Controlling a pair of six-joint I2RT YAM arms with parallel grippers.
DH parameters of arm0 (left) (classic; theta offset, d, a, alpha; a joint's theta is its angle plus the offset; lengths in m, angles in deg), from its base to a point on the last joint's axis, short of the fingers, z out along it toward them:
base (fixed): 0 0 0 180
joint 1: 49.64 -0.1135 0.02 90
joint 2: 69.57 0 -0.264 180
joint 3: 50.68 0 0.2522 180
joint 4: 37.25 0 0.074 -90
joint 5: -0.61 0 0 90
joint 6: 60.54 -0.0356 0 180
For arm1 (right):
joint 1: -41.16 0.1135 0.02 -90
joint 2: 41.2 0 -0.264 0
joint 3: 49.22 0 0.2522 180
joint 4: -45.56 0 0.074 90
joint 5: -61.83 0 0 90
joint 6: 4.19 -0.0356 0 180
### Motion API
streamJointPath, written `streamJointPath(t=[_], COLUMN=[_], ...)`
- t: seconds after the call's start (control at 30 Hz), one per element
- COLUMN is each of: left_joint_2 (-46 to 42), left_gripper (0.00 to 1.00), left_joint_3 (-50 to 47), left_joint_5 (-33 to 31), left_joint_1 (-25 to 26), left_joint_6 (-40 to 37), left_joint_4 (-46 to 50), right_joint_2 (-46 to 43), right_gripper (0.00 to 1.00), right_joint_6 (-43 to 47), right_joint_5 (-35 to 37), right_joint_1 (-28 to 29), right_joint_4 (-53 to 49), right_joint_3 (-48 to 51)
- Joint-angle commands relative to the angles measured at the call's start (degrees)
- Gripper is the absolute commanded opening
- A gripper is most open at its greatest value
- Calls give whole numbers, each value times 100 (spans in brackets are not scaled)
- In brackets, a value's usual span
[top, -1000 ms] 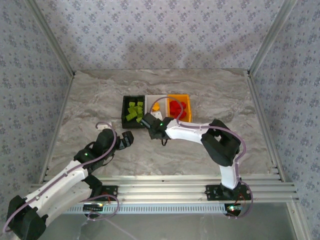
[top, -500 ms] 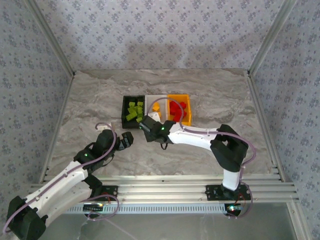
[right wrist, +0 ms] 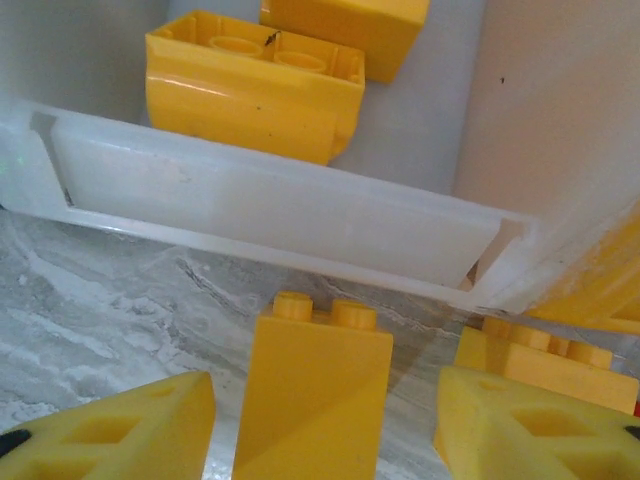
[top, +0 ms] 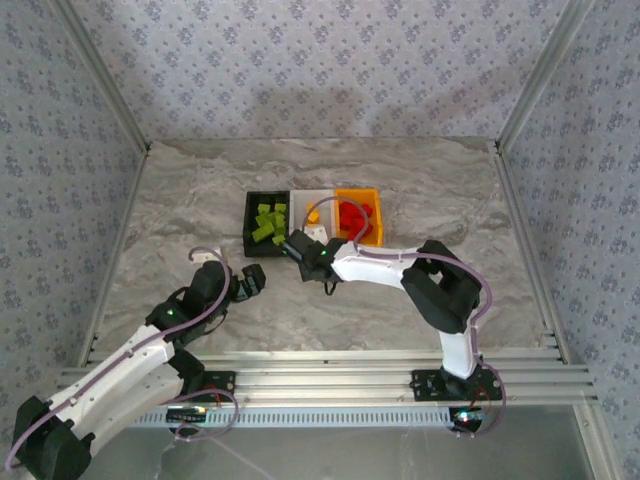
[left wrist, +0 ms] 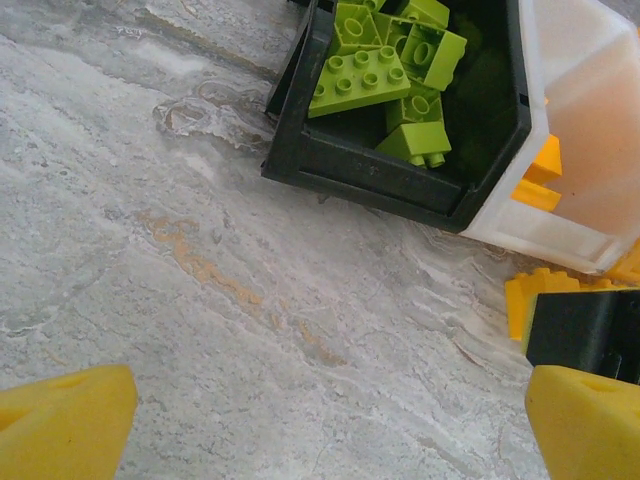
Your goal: Sort the legos into containers by color
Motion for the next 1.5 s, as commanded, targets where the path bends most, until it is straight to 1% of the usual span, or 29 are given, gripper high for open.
streamJointPath(t=[0.0, 0.2, 0.3, 0.4, 0.47, 0.6, 0.67, 0.8, 1.0, 1.17, 1.3, 1.33, 1.37, 1.47], left_joint_2=[-64, -55, -55, -50, -54, -63, -72, -105, -230, -257, -248, -248, -252, -257], left_gripper=[100, 100, 100, 100, 100, 100, 100, 100, 100, 99, 100, 100, 100, 100], left_joint_3=[-31, -20, -25, -15, -7, 3, 3, -13, -25, -24, -40, -40, -34, -15], left_joint_5=[-120, -119, -120, -108, -112, -26, -33, 16, 148, 213, 181, 160, 166, 160], left_joint_1=[-52, -46, -48, -45, -43, -44, -48, -52, -49, -44, -50, -46, -45, -48], left_joint_6=[87, 95, 121, 124, 118, 89, 120, 147, 29, -65, -63, -53, -60, -87], left_joint_4=[31, 56, 66, 58, 57, 36, 40, -2, -65, -91, -112, -106, -101, -41], right_joint_2=[241, 310, 285, 37, -188, -741, -929, -723, 52, 550, 748, 789, 814, 744], right_gripper=[58, 51, 45, 39, 36, 35, 35, 36, 36, 38, 42, 45, 51, 65], right_joint_6=[-126, -78, -75, -70, 212, 384, 462, 590, 775, 771, 770, 763, 736, 728], right_joint_5=[-6, -105, -108, -77, -77, -59, -105, -340, -587, -595, -621, -630, -630, -671], right_joint_1=[-26, -62, -39, 28, 67, 121, 47, -215, -612, -854, -971, -1003, -1030, -1071], right_joint_4=[-95, -93, -39, 244, 367, 539, 558, 479, 396, 228, 198, 193, 190, 349], right_joint_3=[-77, -120, -63, 101, 165, 237, 157, -314, -1257, -1870, -2102, -2150, -2185, -2146])
